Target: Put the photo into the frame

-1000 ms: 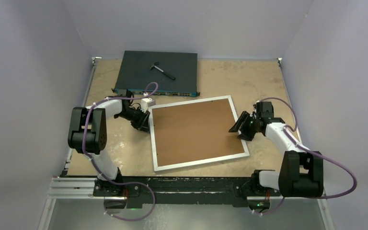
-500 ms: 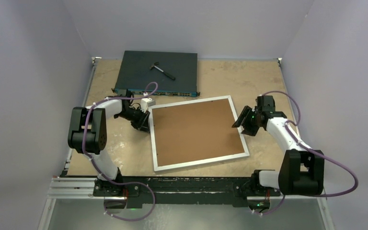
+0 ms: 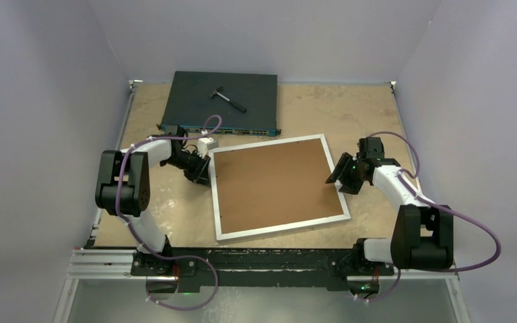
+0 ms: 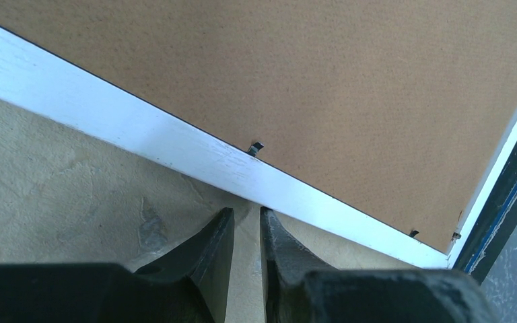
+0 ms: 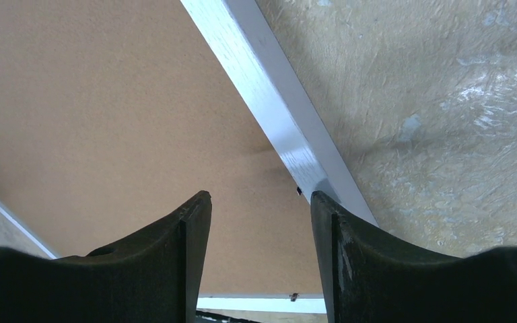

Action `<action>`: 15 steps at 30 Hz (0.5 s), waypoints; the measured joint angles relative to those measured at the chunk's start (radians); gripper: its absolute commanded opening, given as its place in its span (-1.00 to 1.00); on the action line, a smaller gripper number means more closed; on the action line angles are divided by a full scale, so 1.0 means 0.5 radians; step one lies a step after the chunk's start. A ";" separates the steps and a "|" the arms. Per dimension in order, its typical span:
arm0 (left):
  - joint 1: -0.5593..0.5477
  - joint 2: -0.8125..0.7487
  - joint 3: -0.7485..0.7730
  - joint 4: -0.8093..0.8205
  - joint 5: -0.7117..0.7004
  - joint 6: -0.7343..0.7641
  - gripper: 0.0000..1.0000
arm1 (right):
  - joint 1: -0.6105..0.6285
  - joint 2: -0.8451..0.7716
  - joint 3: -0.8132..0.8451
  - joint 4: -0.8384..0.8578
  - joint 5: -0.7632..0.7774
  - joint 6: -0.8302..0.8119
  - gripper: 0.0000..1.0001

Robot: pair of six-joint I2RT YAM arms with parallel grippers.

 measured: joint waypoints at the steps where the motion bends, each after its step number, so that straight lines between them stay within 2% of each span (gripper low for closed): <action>1: 0.001 0.001 0.000 0.000 0.000 0.000 -0.62 | 0.000 0.001 0.000 0.007 0.000 0.001 0.18; 15: 0.008 0.000 0.000 0.002 0.010 0.000 -0.63 | 0.000 0.009 -0.022 0.102 -0.043 0.007 0.14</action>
